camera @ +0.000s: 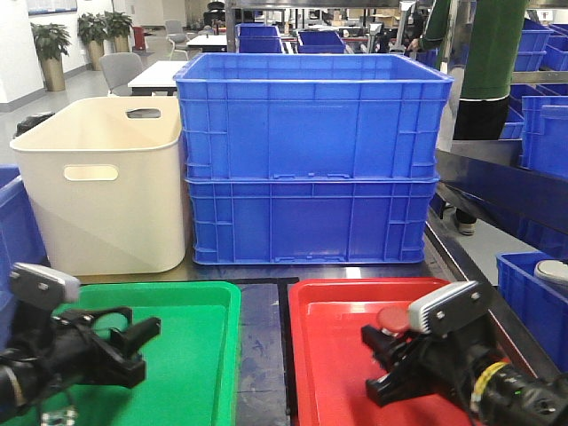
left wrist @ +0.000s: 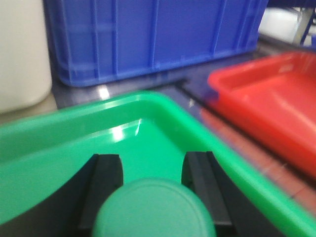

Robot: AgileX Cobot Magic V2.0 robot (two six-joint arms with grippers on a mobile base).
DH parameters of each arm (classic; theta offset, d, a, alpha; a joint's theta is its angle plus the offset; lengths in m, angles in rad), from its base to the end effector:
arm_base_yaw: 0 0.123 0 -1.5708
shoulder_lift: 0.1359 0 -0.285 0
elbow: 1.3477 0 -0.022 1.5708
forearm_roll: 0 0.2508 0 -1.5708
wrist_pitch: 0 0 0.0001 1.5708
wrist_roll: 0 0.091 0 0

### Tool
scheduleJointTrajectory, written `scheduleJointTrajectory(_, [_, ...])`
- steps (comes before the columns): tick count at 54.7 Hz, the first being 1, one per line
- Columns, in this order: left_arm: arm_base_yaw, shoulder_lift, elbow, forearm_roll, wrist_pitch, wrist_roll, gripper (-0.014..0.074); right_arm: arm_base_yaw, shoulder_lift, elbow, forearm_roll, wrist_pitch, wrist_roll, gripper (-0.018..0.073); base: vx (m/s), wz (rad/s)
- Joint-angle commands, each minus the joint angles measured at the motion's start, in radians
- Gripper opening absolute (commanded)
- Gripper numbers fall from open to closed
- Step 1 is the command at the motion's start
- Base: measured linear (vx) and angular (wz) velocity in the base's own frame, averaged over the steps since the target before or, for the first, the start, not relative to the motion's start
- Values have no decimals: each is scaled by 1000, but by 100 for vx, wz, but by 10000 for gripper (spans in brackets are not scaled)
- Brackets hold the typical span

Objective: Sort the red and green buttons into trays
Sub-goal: 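Lower the green button over the green tray and red over red tray, then open both grippers to release the buttons into the trays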

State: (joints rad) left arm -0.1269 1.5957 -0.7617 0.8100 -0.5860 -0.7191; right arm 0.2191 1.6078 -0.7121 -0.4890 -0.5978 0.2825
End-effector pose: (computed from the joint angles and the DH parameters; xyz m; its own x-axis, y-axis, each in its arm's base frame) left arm 0.3166 -0.0771 0.2240 -0.3098 0.0394 -0.9500 0.4934 0.8608 -0.1252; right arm 0.3098 0.0936 0.2143 -0.1953 -0.1734 -0.9653 -0.4884 0.8707 -0.0576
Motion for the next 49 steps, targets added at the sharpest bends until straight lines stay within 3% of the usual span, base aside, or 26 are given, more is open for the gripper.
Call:
scheduleJointTrajectory(1, [-4, 32, -54, -30, -86, 9, 38, -1, 6, -34, 5, -96, -5, 22, 0, 0])
scheduleJointTrajectory(10, [-4, 59, -62, -29, -110, 8, 166, -1, 16, -34, 1, -101, -5, 145, 0, 0])
scheduleJointTrajectory(22, [-4, 59, -62, -29, -144, 9, 440, -1, 16, -34, 5, -152, -4, 442, 0, 0])
scheduleJointTrajectory(30, [-4, 52, -62, -29, -156, 9, 554, -1, 16, -34, 62, -163, -3, 592, 0, 0])
scheduleJointTrajectory(40, [-4, 27, -62, -30, -157, 8, 570, -1, -21, -34, 136, -164, -3, 613, 0, 0])
scheduleJointTrajectory(49, [-2, -80, -62, -27, -134, 8, 563, -1, -121, -34, 137, -148, -2, 576, 0, 0])
